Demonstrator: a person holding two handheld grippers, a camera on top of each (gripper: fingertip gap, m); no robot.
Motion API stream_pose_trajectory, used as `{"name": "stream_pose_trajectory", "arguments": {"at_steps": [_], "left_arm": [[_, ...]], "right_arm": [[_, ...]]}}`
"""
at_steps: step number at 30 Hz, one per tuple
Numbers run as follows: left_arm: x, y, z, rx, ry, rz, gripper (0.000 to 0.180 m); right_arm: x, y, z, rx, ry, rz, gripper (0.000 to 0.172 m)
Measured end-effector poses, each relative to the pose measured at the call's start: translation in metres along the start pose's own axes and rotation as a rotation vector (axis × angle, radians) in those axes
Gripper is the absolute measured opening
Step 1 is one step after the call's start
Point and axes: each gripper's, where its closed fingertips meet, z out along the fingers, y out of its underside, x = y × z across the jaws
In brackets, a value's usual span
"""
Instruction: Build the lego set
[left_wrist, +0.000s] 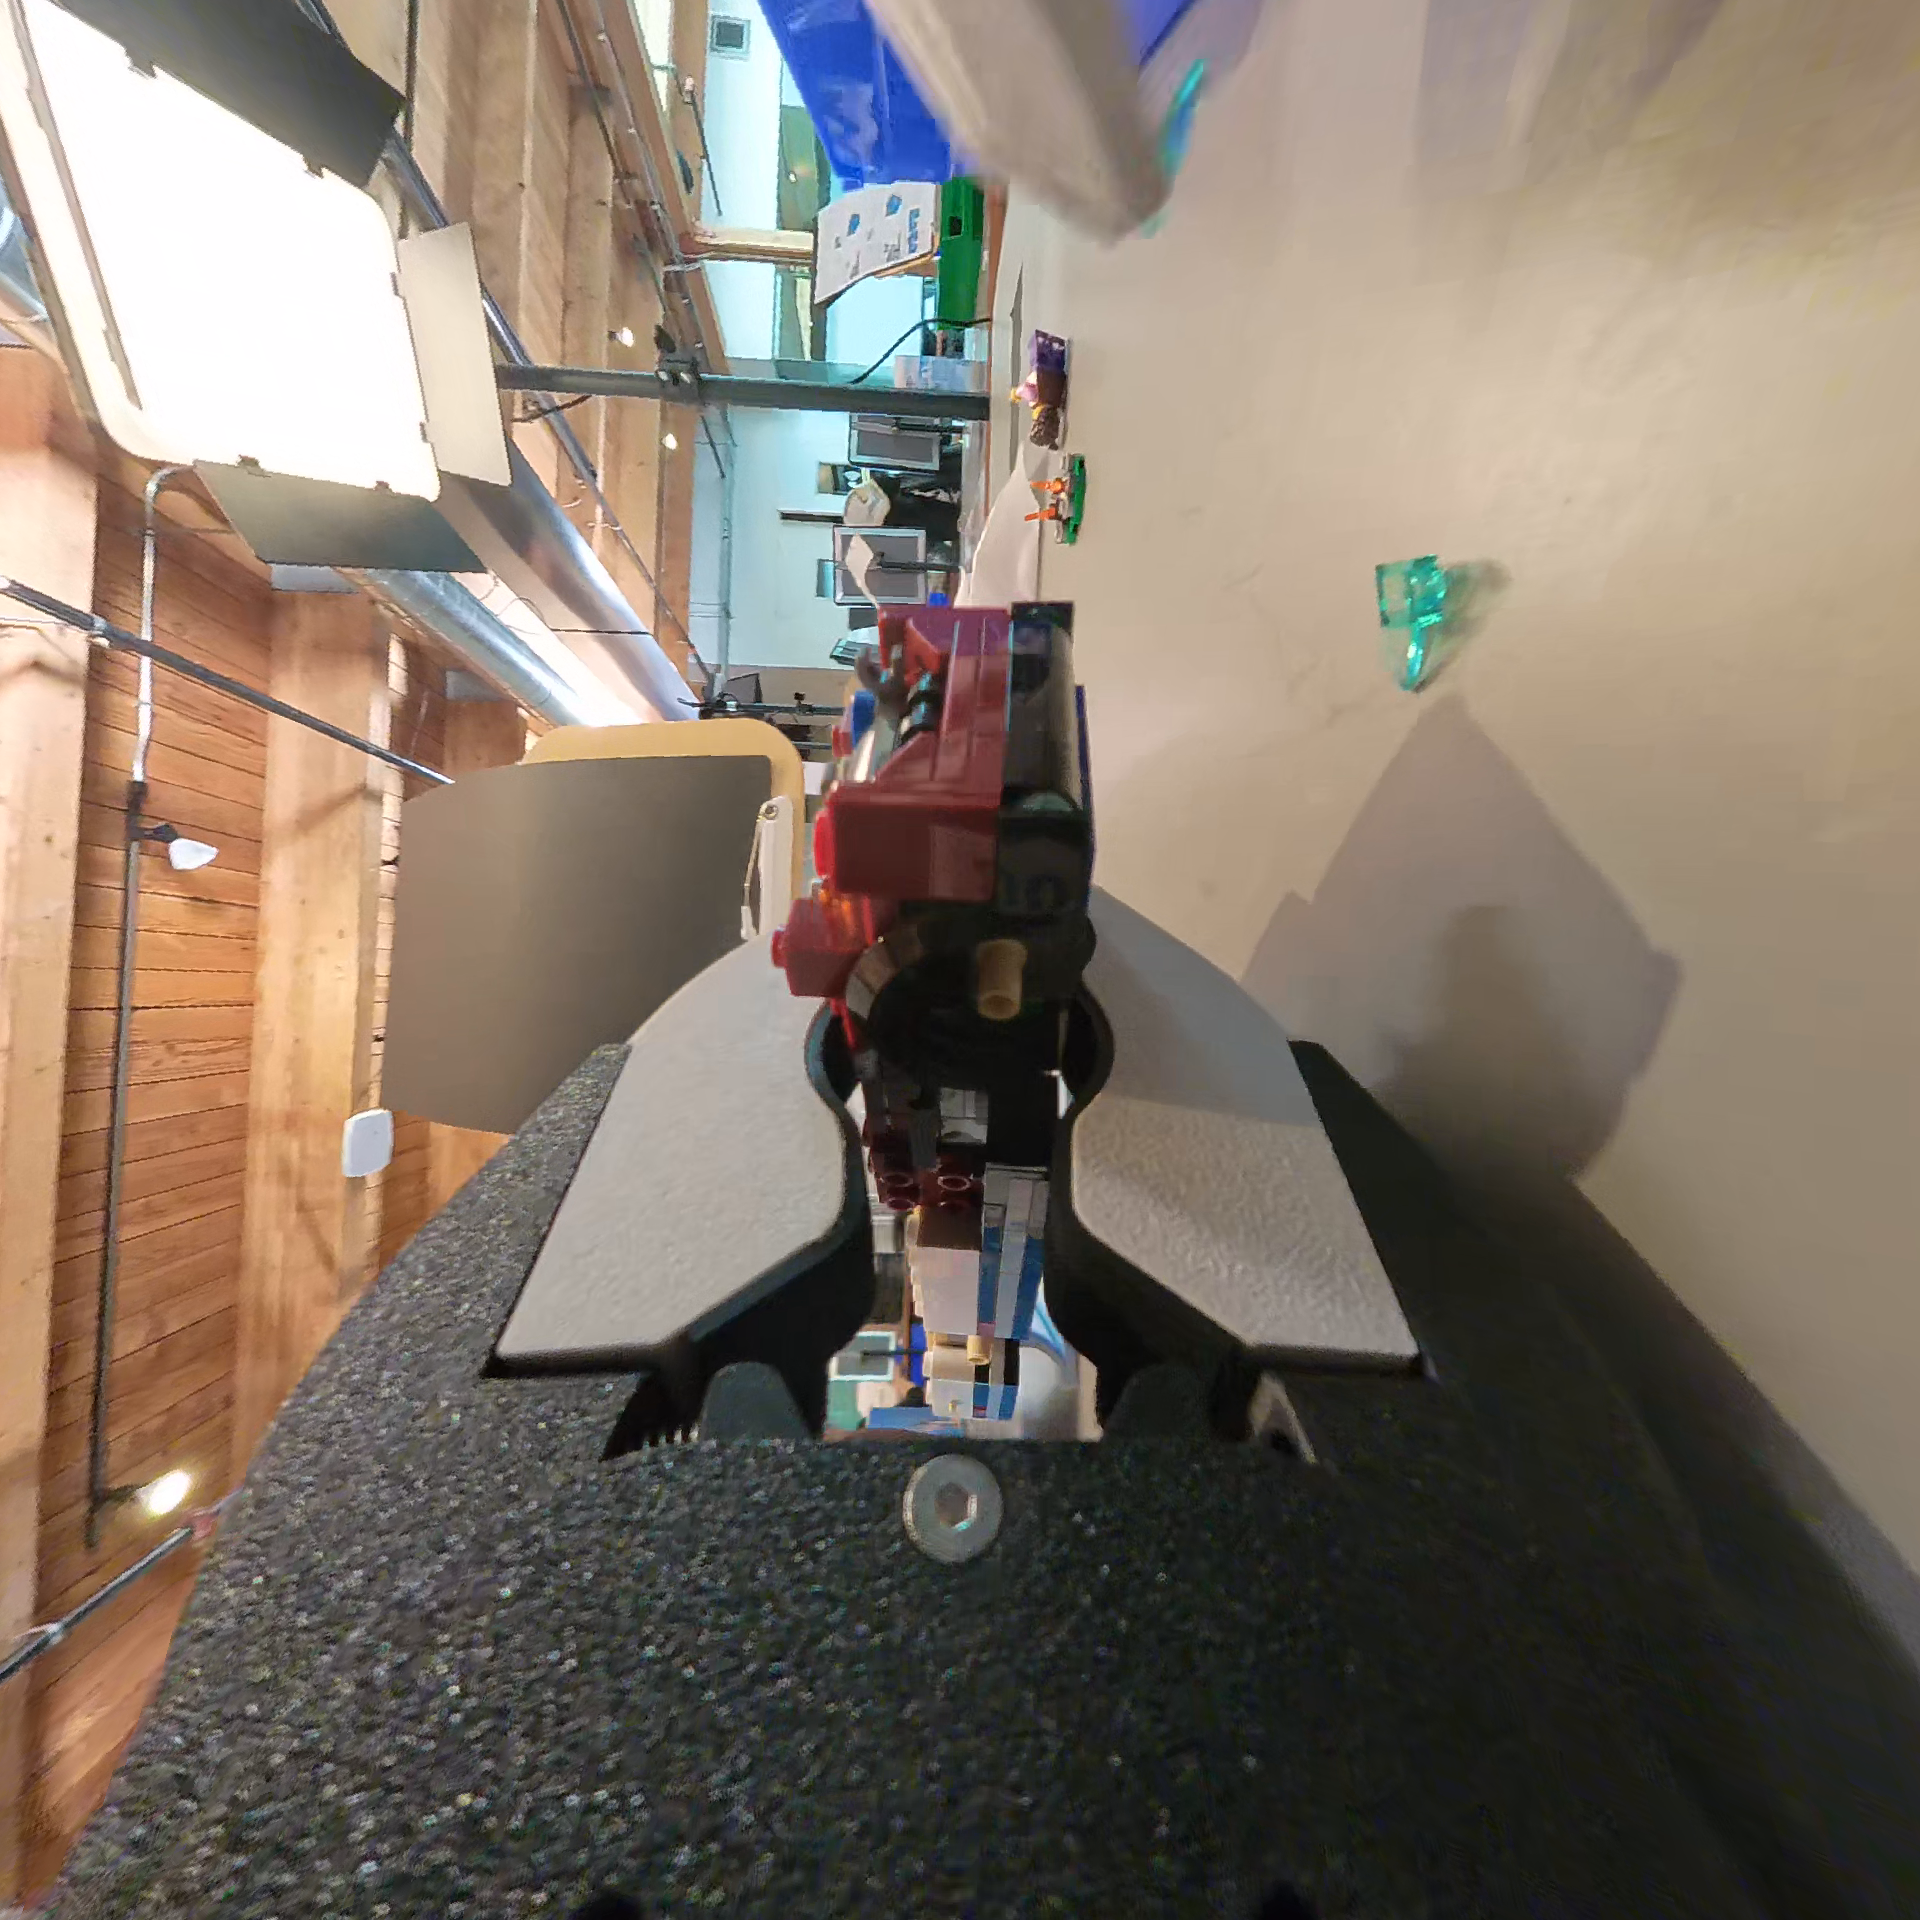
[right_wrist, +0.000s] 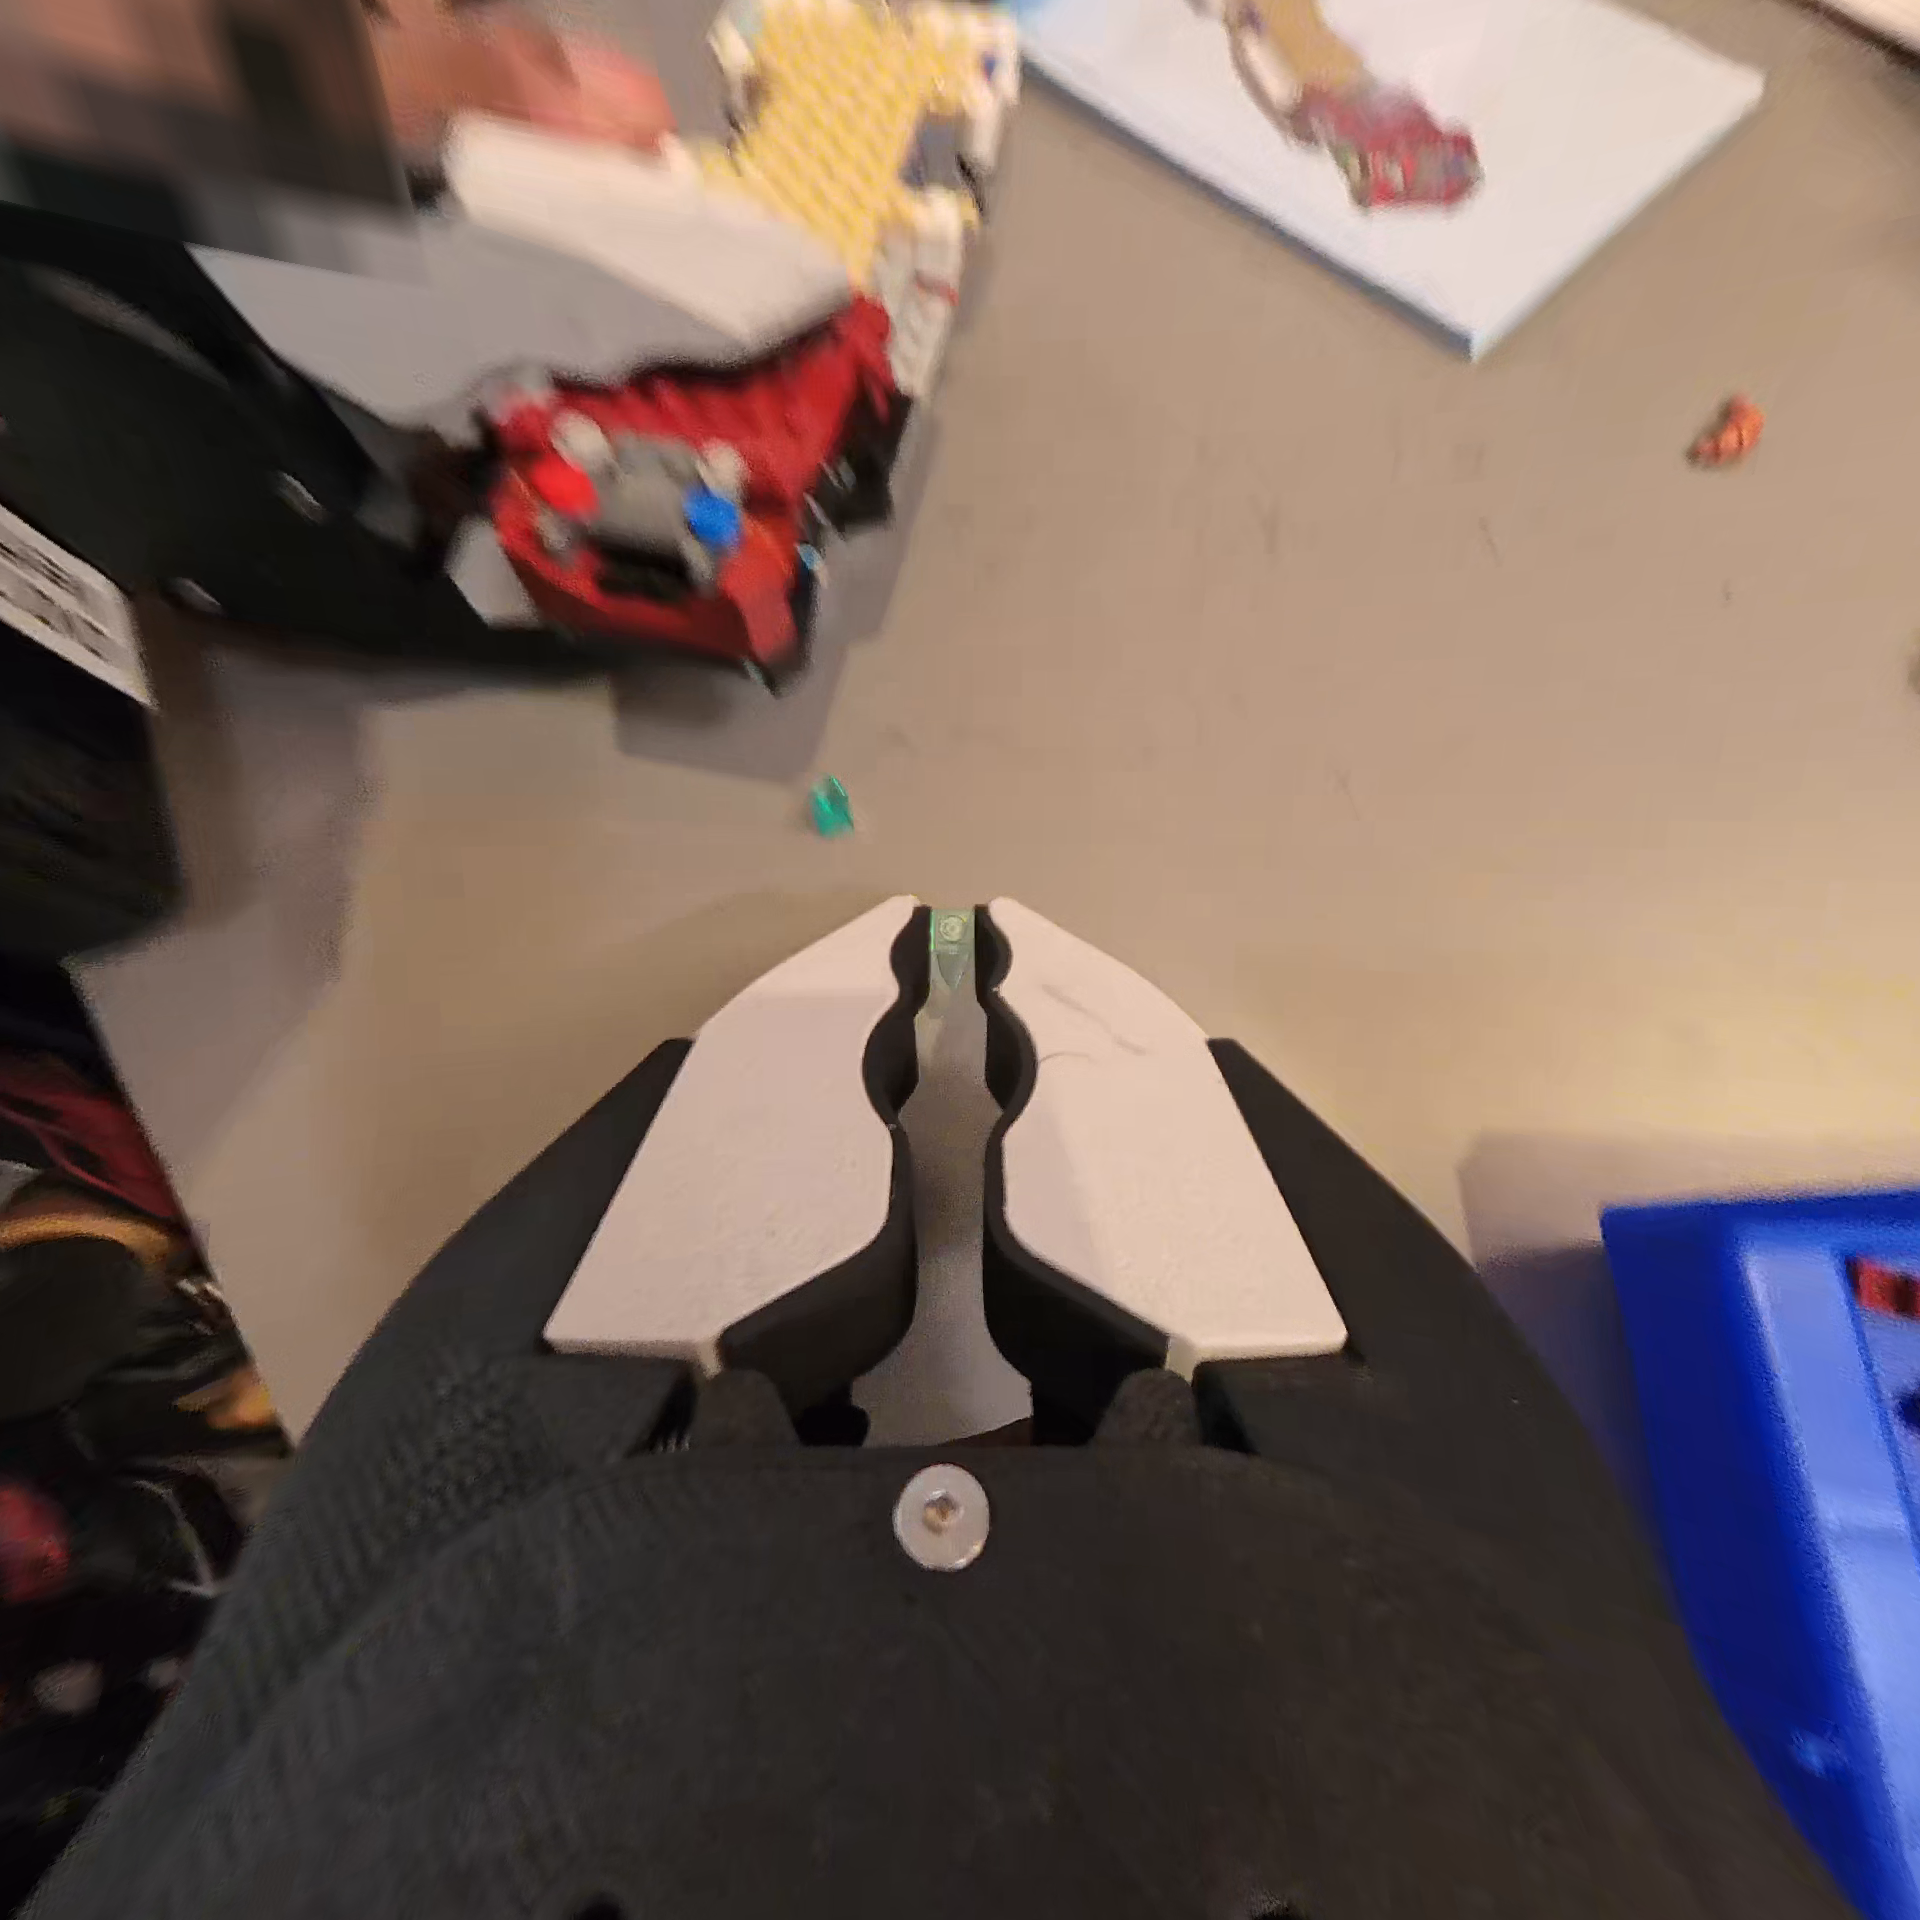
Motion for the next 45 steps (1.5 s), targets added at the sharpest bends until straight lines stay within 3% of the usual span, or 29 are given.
{"name": "stream_pose_trajectory", "arguments": {"at_steps": [4, 8, 45], "left_arm": [[-0.004, -0.003, -0.001, -0.004, -0.037, 0.044, 0.036], [-0.007, -0.002, -0.002, -0.01, -0.056, 0.061, 0.036], [-0.011, -0.002, -0.006, -0.006, -0.08, 0.037, 0.035]], "right_arm": [[-0.021, -0.041, 0.003, 0.115, -0.076, 0.014, 0.008], [-0.03, -0.053, 0.01, 0.108, -0.096, 0.006, 0.008], [-0.035, -0.061, 0.014, 0.198, -0.098, 0.137, 0.009]]}}
